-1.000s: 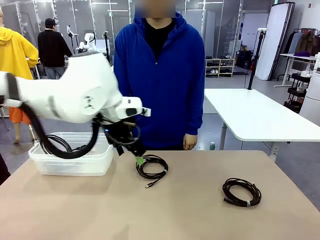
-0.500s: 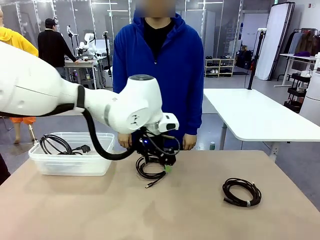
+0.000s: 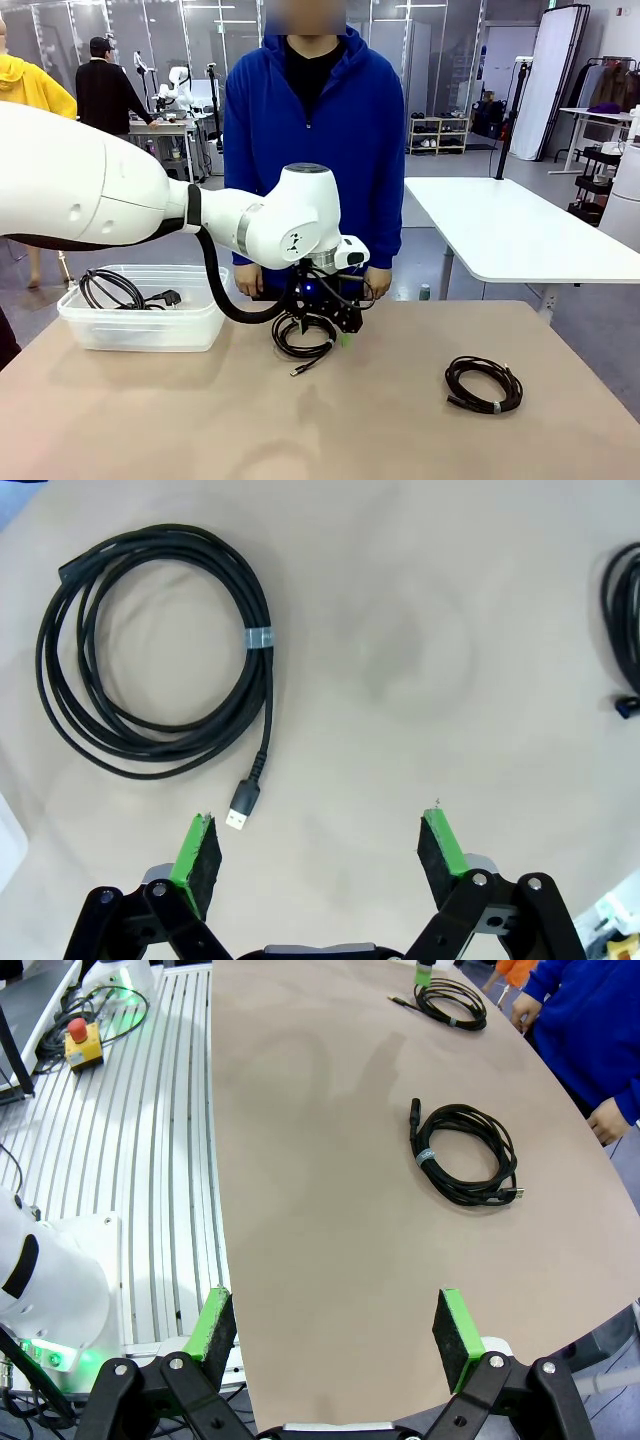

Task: Organize and store the cables.
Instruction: Place the USB Extension Cable into the Organizing box.

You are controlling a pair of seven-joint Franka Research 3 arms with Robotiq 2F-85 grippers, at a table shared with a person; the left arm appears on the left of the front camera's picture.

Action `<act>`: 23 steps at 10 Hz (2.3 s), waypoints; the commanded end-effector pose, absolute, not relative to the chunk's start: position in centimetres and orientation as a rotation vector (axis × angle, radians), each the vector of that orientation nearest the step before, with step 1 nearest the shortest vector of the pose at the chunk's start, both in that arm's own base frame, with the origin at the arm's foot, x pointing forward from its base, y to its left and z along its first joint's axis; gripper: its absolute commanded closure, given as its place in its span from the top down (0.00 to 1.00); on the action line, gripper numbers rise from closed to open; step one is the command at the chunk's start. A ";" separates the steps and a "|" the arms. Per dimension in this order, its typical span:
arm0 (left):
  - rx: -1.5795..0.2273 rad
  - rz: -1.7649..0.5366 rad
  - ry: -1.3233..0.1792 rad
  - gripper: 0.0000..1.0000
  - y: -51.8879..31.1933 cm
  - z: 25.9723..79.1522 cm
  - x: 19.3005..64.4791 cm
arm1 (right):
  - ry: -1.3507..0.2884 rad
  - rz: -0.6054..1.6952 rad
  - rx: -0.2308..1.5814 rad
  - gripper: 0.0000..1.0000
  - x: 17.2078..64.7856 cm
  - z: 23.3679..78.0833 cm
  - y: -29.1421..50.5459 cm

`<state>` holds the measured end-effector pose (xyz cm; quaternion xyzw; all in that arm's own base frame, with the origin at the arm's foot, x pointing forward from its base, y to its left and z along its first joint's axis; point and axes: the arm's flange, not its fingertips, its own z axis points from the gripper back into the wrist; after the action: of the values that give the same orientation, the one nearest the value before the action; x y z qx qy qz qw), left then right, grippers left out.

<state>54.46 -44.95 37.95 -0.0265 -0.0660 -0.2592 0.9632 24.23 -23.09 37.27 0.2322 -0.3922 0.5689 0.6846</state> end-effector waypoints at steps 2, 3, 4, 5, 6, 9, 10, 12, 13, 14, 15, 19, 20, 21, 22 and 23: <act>-0.024 -0.477 -0.136 1.00 -45.9 37.9 56.2 | -0.878 1.245 0.523 1.00 24.3 37.4 -22.7; -0.032 -0.467 -0.131 1.00 -45.8 37.7 56.7 | -0.878 1.245 0.523 1.00 24.3 37.4 -22.7; -0.043 -0.489 -0.126 1.00 -45.9 37.3 57.2 | -0.878 1.245 0.523 1.00 24.3 37.4 -22.7; -0.034 -0.477 -0.141 1.00 -45.9 36.5 57.9 | -0.878 1.245 0.523 1.00 24.3 37.4 -22.7; -0.036 -0.464 -0.143 1.00 -46.0 35.9 58.5 | -0.878 1.245 0.523 1.00 24.3 37.4 -22.7; -0.068 -0.469 -0.146 1.00 -46.4 33.5 60.3 | -0.878 1.245 0.523 1.00 24.3 37.4 -22.7; -0.060 -0.474 -0.149 1.00 -46.7 32.8 60.6 | -0.878 1.245 0.523 1.00 24.3 37.4 -22.7; -0.044 -0.468 -0.119 1.00 -47.1 31.9 61.4 | -0.878 1.245 0.523 1.00 24.3 37.4 -22.7; -0.047 -0.463 -0.122 1.00 -47.1 31.6 61.9 | -0.878 1.245 0.523 1.00 24.3 37.4 -22.7; -0.061 -0.461 -0.118 1.00 -46.9 31.6 62.2 | -0.878 1.245 0.523 1.00 24.3 37.4 -22.7; -0.048 -0.461 -0.109 1.00 -47.0 31.6 62.5 | -0.878 1.245 0.523 1.00 24.3 37.4 -22.7; -0.048 -0.459 -0.069 0.57 -46.9 31.8 63.2 | -0.878 1.245 0.523 1.00 24.3 37.4 -22.7; -0.065 -0.462 -0.055 0.35 -46.7 31.7 63.2 | -0.878 1.245 0.523 1.00 24.3 37.4 -22.7; -0.055 -0.464 -0.037 0.03 -46.8 31.4 63.3 | -0.878 1.245 0.523 1.00 24.3 37.4 -22.7; -0.038 -0.464 -0.017 0.00 -47.1 31.2 63.1 | -0.878 1.245 0.523 1.00 24.3 37.4 -22.7; -0.023 -0.466 -0.010 0.13 -47.1 31.3 63.0 | -0.878 1.245 0.523 1.00 24.3 37.4 -22.7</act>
<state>62.00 -46.03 30.97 -0.0137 -0.0252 -0.2207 0.9749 24.23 -23.09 37.27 0.2322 -0.3922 0.5689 0.6846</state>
